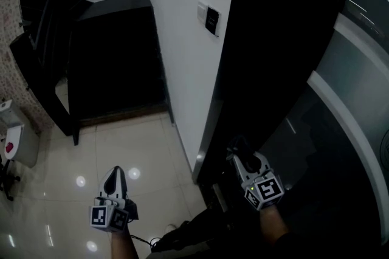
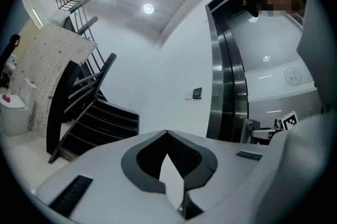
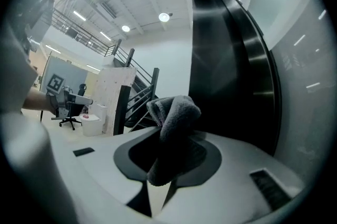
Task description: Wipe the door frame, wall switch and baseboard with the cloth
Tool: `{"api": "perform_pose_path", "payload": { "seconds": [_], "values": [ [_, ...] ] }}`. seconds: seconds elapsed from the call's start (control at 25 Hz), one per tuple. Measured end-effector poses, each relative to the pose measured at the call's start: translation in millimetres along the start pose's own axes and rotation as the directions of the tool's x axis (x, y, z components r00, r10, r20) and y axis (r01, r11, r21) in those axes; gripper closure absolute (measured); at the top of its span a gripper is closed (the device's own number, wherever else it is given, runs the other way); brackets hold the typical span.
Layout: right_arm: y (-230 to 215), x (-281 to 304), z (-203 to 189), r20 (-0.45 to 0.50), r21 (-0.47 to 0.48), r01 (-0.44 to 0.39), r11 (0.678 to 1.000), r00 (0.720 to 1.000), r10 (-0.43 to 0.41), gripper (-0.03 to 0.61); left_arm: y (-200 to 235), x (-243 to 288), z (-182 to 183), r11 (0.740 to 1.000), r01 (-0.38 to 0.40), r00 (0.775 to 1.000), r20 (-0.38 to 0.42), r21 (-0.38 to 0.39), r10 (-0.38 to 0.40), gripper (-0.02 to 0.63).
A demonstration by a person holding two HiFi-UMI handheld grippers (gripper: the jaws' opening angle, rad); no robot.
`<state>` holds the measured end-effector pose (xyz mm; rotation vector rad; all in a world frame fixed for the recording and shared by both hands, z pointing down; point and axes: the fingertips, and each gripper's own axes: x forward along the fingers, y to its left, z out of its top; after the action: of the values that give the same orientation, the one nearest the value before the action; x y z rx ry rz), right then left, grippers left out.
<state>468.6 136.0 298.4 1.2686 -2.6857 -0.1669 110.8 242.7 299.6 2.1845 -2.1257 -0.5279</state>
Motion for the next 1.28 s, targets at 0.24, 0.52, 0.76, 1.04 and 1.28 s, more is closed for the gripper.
{"api": "perform_pose_path", "payload": {
  "seconds": [0.24,0.52,0.76,1.04,1.28],
  "values": [
    [51.4,38.5,9.1,-0.001,-0.002,-0.085,0.996,0.996,0.085,0.491,59.9,-40.1,12.6,0.995,-0.102,0.995,0.005,0.007,0.102,0.621],
    [121.6,125.3,13.4,0.039,0.077,-0.217,0.973,0.976,0.215,0.489,142.2,-86.1,42.5,0.967,-0.249,0.969,0.026,0.057,0.248,0.621],
    [189.2,199.9,2.7,0.011,0.112,-0.348,0.931,0.937,0.349,0.49,212.9,-138.0,53.2,0.904,-0.423,0.906,0.034,0.059,0.422,0.621],
    [220.6,326.7,-1.3,0.032,0.197,-0.429,0.882,0.902,0.431,0.491,288.6,-109.7,56.7,0.853,-0.513,0.858,0.051,0.097,0.511,0.621],
    [208.9,471.1,26.2,0.116,0.283,-0.431,0.857,0.902,0.415,0.491,369.1,-3.7,81.5,0.841,-0.519,0.854,0.052,0.152,0.518,0.621]
  ]
}}
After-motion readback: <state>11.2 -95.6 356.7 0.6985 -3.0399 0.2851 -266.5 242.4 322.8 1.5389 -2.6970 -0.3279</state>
